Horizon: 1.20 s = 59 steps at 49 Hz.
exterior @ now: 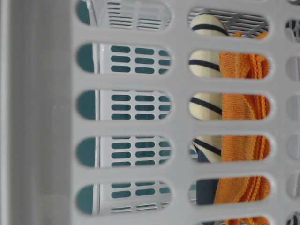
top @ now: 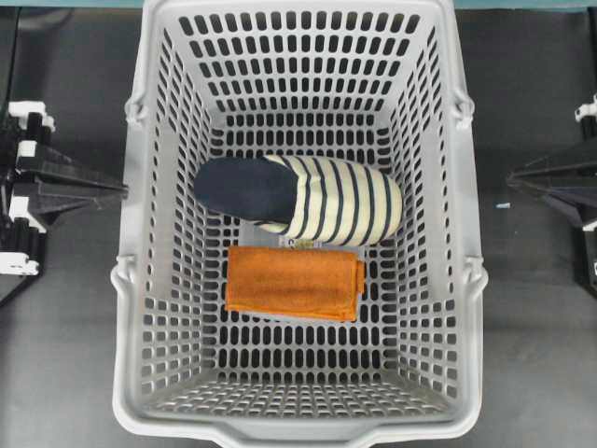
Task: Pick up the orange cloth from the shopping basket with the left arm.
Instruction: 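Move the left gripper into the basket above the orange cloth, then lower the open left gripper onto the orange cloth's edge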
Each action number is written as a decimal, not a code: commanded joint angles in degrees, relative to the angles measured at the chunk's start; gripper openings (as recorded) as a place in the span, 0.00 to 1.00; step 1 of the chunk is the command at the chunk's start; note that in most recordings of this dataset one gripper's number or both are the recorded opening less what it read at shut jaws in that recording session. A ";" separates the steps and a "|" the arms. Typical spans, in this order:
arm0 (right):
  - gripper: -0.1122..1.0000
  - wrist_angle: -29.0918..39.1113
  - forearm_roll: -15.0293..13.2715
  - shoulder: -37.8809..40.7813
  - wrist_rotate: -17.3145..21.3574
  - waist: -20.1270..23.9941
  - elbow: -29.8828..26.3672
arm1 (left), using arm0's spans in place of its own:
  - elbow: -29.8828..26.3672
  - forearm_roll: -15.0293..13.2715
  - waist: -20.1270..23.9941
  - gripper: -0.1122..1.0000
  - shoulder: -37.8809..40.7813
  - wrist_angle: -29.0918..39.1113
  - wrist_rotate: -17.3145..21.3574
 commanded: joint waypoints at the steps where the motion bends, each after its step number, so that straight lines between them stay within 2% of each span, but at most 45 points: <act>1: 0.10 -0.53 0.18 0.79 0.62 0.79 -1.05 | -4.66 2.29 -0.79 0.15 0.53 2.46 -1.41; 5: 0.10 -0.35 0.88 0.79 0.79 1.14 -1.05 | -9.49 2.29 -0.88 0.10 2.11 8.61 -2.90; 15: 0.10 -0.44 0.88 0.79 1.67 1.14 -1.05 | -22.41 2.29 -1.67 0.10 9.40 25.84 -3.34; 28: 0.10 -0.44 0.88 0.70 1.67 1.14 -1.05 | -43.07 2.37 -5.45 0.10 28.30 51.42 -2.72; 32: 0.10 -0.44 0.88 0.53 1.67 1.14 -1.05 | -48.52 2.37 -6.24 0.10 34.28 57.39 -2.72; 42: 0.10 -0.44 0.88 0.26 1.67 1.32 -1.05 | -60.82 2.37 -6.59 0.10 46.93 67.68 -2.72; 51: 0.10 -0.44 0.88 0.09 1.67 1.49 -1.05 | -65.74 2.37 -6.59 0.11 53.35 71.19 -2.55; 53: 0.10 -0.44 0.88 0.18 1.67 1.49 -1.05 | -66.09 2.37 -6.59 0.14 54.23 71.19 -2.46; 55: 0.10 -0.44 0.97 0.09 1.67 1.49 -1.05 | -66.18 2.37 -6.77 0.21 55.11 71.19 -2.11; 59: 0.10 -0.44 0.97 0.18 1.67 1.49 -1.05 | -66.01 2.37 -7.21 0.43 56.34 70.75 -1.76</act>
